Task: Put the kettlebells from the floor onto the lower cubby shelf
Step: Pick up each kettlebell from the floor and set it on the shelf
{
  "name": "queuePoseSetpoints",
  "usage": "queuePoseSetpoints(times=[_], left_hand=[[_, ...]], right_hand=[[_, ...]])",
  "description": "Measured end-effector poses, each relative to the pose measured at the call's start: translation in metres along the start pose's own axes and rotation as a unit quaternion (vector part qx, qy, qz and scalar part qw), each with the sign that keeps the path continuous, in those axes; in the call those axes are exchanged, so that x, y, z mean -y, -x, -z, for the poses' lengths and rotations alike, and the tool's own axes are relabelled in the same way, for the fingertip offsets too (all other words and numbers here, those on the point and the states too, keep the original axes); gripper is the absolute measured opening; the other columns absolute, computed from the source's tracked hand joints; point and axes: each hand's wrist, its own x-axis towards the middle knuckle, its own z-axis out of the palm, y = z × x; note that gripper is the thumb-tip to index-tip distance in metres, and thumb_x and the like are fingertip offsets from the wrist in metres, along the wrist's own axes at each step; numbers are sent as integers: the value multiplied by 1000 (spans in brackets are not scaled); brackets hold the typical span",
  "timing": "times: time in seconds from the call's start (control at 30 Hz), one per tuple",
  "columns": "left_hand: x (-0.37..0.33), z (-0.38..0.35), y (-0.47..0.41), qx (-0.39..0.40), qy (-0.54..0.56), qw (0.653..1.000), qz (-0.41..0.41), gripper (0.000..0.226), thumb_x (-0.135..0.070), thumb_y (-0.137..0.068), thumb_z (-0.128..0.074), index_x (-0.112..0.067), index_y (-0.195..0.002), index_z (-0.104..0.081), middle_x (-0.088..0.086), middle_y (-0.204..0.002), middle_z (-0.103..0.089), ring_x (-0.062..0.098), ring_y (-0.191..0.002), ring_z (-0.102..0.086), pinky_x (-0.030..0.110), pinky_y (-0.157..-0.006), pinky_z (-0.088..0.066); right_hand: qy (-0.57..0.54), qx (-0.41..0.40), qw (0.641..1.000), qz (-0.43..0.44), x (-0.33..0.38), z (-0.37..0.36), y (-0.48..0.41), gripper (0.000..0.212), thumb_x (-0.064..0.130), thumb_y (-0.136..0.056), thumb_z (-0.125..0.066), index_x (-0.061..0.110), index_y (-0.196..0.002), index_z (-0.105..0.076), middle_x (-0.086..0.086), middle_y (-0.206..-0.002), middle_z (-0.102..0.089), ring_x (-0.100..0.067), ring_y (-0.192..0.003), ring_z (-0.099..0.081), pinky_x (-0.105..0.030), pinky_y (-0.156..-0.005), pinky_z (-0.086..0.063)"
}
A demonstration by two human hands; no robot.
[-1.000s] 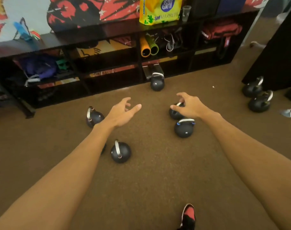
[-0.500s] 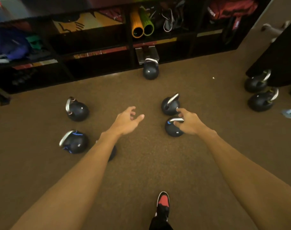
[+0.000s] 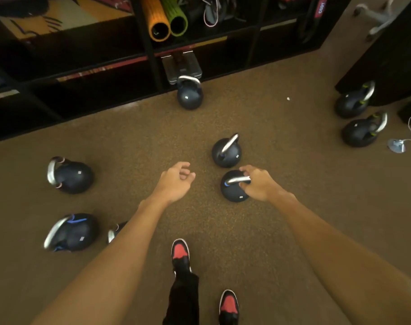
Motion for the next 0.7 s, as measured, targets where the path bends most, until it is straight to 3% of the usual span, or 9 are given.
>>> queuePoseSetpoints(times=[0.2,0.4,0.7], left_hand=[[4,8,-95,45,-31,999,1,46,-36,-104,-59,-25,-148,-51,-4,-132,-64,9,-110,-59,25,-89,-43],[11,14,-188,69,-35,997,0,40,-34,-103,-61,-25,-141,-56,-4,-125,-68,10,-108,-63,19,-81,-45],[-1,-5,-333,69,-32,997,25,32,-31,-102,-63,-20,-132,-63,3,-120,-72,18,-104,-67,27,-90,-51]], right_hand=[[-49,-29,998,-37,4,-2,-78,60,18,-99,-67,11,-155,-45,-12,-143,-59,-31,-131,-57,-35,-109,-44],[-61,-52,995,-59,2,-3,-160,59,15,-97,-67,12,-153,-47,-12,-145,-60,-32,-132,-57,-29,-105,-41],[-26,-54,997,-56,-21,8,-292,62,15,-91,-67,16,-150,-49,-14,-140,-63,-35,-131,-57,-37,-107,-45]])
